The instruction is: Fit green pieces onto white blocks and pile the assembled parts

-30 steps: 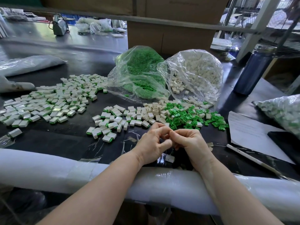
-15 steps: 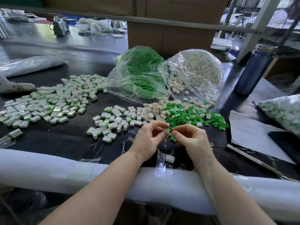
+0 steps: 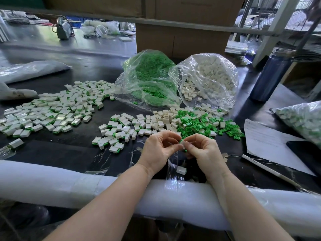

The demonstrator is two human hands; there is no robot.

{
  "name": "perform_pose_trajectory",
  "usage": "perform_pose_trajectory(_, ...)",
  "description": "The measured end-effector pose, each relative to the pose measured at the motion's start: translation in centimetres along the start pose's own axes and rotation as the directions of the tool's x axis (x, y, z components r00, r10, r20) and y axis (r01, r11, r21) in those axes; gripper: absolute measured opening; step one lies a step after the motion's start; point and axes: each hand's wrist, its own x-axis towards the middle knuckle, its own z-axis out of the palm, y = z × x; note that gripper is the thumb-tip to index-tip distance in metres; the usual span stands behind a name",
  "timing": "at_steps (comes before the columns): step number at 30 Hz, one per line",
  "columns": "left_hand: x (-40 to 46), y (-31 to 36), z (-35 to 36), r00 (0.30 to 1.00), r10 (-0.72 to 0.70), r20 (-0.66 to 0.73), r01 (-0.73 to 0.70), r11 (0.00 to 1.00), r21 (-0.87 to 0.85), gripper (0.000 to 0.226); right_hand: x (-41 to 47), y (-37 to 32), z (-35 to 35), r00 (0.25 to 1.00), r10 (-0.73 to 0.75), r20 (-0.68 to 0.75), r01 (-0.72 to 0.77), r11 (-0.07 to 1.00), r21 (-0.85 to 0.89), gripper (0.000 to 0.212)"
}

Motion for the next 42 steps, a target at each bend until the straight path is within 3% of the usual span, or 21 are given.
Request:
perform_pose_trajectory(10,-0.09,0.21,0.05,1.000,-0.012,0.021,0.013,0.999,-0.035,0.018,0.06,-0.11,0.01,0.999,0.030,0.022,-0.031,0.999,0.040,0.022)
perform_pose_trajectory(23,-0.07,0.09,0.02,0.991,-0.012,0.134,0.004,0.998,0.058,0.017,0.11,0.20,-0.13,0.998,0.047,0.038,-0.048,0.999,0.017,0.025)
perform_pose_trajectory(33,-0.14,-0.12,0.25,0.995,0.097,0.021,-0.099,0.986,0.138,0.013,0.03,0.07,-0.11,0.999,0.044,0.022,-0.044,0.999,0.019,0.022)
perform_pose_trajectory(42,-0.04,-0.12,0.21,0.998,0.070,0.005,-0.071,0.995,0.073,0.015,0.04,0.12,-0.16,0.999,0.040,0.016,-0.040,0.999,0.004,0.024)
